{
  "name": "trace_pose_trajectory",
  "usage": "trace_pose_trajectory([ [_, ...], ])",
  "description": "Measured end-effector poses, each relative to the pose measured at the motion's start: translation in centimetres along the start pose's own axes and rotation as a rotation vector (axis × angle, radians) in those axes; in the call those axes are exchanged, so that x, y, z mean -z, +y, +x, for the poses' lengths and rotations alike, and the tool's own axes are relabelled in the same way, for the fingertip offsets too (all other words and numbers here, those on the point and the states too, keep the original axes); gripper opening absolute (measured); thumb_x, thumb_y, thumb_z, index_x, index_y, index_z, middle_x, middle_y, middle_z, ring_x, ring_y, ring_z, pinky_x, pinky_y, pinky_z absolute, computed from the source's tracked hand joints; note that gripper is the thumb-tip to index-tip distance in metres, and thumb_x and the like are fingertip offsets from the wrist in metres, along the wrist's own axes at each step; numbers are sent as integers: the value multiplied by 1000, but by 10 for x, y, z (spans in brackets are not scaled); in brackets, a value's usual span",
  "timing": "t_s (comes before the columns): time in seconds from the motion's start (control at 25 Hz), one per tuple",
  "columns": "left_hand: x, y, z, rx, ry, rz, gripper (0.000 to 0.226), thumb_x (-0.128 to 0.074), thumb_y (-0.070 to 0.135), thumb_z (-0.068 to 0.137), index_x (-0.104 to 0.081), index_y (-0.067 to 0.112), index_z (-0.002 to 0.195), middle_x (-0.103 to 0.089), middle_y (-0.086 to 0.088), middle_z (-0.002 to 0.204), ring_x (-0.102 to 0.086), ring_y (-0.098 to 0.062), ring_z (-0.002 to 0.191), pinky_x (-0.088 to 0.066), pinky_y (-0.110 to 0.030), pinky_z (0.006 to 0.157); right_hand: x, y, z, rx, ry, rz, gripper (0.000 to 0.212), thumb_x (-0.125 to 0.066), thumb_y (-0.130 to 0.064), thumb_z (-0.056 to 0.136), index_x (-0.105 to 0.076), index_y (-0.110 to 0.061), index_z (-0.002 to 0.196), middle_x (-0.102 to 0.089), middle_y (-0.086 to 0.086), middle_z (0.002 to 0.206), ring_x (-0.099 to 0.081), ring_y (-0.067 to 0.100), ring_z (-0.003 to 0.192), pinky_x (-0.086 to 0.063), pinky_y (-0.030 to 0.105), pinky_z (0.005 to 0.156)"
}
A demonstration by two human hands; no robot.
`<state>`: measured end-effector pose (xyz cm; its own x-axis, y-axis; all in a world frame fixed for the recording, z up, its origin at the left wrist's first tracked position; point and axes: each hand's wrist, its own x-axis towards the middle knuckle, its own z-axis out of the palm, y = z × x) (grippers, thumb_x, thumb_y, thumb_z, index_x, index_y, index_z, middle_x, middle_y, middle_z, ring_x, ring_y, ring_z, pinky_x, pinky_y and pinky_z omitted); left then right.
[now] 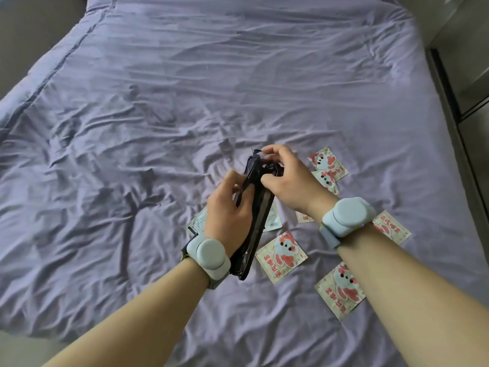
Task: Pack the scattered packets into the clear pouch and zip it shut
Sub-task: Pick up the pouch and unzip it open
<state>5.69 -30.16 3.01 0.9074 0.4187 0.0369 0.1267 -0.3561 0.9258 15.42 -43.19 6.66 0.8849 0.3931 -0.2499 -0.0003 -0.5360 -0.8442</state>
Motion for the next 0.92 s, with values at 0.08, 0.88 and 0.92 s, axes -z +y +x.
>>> trace_pose_trajectory([
  [0.08,1,-5,-1,-12,38,-40,23,-62,11,102,-56,28,89,-74,9,86,-75,-16,89,-58,-36,75,-2,-4,8,4,-46,-42,46,-62,-19,90,-59,-24,135,-65,-3,125,-63,16,115,-50,27,97],
  [0.88,7,-31,27,118,-35,141,26,-66,20,101,-59,3,83,-68,-12,78,-62,-30,76,-46,-35,70,-21,29,9,250,-153,-159,8,-76,-7,82,-72,-14,80,-69,-1,97,-69,12,90,-52,15,82],
  [0.92,7,-33,29,133,-39,129,25,-65,19,101,-59,5,81,-66,-9,76,-60,-28,74,-46,-36,70,-22,32,9,242,-136,-145,5,-75,-9,85,-73,-13,83,-69,-1,97,-68,12,91,-51,15,83],
])
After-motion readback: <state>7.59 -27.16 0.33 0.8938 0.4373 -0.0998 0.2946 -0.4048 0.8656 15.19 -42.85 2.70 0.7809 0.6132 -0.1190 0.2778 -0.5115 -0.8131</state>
